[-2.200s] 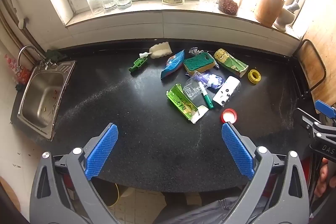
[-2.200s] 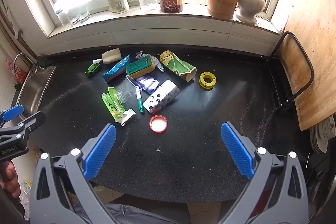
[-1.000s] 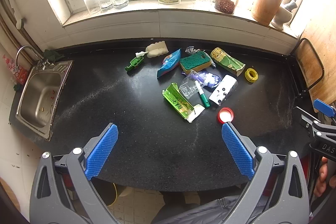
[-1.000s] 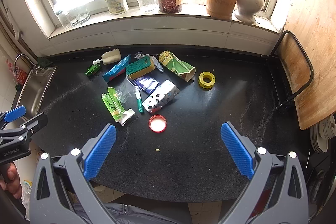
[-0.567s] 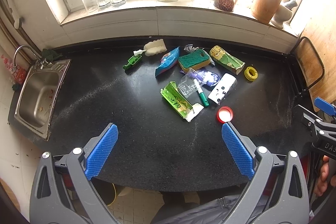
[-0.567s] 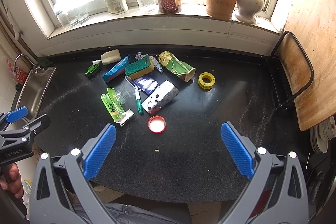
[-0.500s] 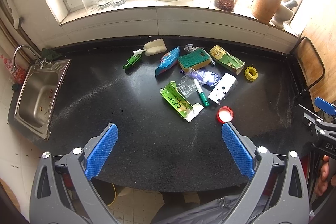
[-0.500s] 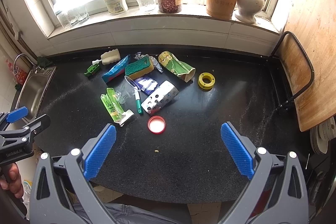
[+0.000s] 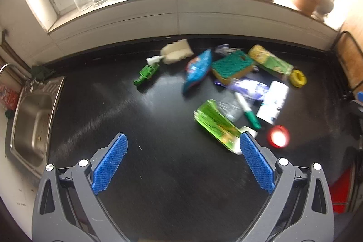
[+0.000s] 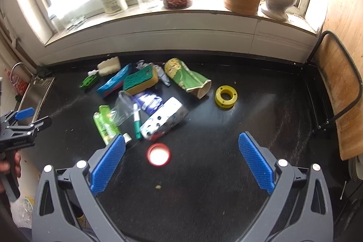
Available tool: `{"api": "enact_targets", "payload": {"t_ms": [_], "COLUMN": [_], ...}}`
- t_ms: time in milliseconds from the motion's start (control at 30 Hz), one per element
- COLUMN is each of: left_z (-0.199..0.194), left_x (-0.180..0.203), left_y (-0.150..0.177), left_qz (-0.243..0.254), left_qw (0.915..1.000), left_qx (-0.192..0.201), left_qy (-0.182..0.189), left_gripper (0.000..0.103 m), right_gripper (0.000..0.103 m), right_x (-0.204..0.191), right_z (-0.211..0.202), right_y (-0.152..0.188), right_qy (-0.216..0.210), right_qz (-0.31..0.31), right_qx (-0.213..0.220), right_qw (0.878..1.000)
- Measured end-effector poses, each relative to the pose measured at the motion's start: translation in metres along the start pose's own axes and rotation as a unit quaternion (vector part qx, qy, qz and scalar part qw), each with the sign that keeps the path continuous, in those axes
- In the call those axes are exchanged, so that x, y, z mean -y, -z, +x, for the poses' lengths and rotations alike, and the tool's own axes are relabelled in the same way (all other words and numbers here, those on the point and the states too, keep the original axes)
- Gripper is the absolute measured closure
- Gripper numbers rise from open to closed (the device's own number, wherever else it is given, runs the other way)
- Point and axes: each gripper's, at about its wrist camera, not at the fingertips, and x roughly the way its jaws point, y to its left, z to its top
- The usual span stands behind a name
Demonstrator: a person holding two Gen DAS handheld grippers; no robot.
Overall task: Collect trash
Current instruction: 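Grasp the green toy car with the left tool while the right tool grasps the yellow tape roll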
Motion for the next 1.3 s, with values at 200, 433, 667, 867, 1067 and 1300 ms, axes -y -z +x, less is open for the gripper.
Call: {"api": "enact_targets", "payload": {"t_ms": [200, 433, 667, 867, 1067, 1300], "left_z": [0.104, 0.183, 0.214, 0.21, 0.184, 0.12], "left_x": [-0.037, -0.057, -0.056, -0.063, -0.07, -0.079], "left_y": [-0.025, -0.058, -0.072, -0.076, -0.063, -0.037], "left_qz": [0.045, 0.064, 0.105, 0.093, 0.068, 0.022], "left_qw": [0.9987, 0.9979, 0.9939, 0.995, 0.997, 0.9988], "left_qx": [0.019, 0.014, 0.032, 0.024, 0.018, 0.029], "left_qy": [-0.015, 0.002, 0.01, 0.027, 0.032, 0.033], "left_gripper": [0.007, 0.007, 0.013, 0.078, 0.078, 0.078], "right_gripper": [0.006, 0.006, 0.029, 0.048, 0.048, 0.048], "right_x": [0.055, 0.1, 0.109, 0.117, 0.116, 0.107], "right_z": [0.078, 0.186, 0.233, 0.244, 0.213, 0.148], "right_y": [-0.021, -0.04, -0.056, -0.059, -0.048, -0.03], "right_qy": [0.016, 0.045, 0.047, 0.042, 0.054, 0.054], "right_qz": [0.026, 0.017, -0.003, -0.004, 0.006, 0.006], "right_qx": [-0.001, -0.044, -0.061, -0.076, -0.065, -0.031], "right_qw": [1.0, 0.998, 0.997, 0.996, 0.996, 0.998]}}
